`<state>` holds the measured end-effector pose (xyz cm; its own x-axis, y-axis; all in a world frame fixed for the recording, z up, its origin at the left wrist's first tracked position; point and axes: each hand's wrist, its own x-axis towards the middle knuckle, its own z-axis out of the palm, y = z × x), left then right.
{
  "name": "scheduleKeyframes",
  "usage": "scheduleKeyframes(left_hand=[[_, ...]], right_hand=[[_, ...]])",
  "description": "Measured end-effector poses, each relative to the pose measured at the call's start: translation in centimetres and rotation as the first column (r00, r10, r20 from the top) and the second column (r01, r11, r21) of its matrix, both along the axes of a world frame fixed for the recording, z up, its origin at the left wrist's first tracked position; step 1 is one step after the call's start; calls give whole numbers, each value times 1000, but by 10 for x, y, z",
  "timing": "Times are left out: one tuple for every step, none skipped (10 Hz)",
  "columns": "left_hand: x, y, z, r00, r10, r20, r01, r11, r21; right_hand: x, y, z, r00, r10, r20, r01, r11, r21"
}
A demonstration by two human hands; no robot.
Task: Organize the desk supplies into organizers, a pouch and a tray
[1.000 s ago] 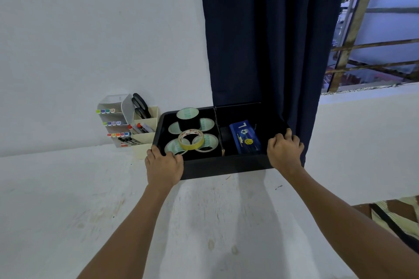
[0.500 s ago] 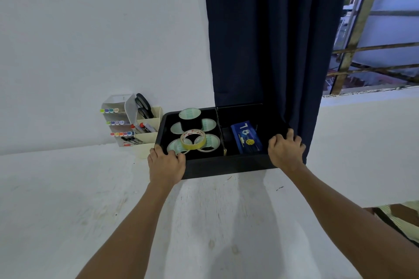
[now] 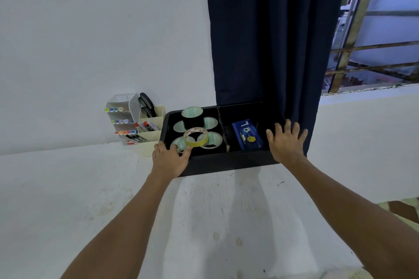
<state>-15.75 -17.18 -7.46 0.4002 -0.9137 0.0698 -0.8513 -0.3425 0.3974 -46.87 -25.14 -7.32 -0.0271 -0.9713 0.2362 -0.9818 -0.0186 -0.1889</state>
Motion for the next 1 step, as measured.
scheduleKeyframes(left_hand=[[-3, 10, 29, 999, -33, 0, 33, 990, -140]], right_hand=[[26, 11, 25, 975, 217, 48, -211, 971, -110]])
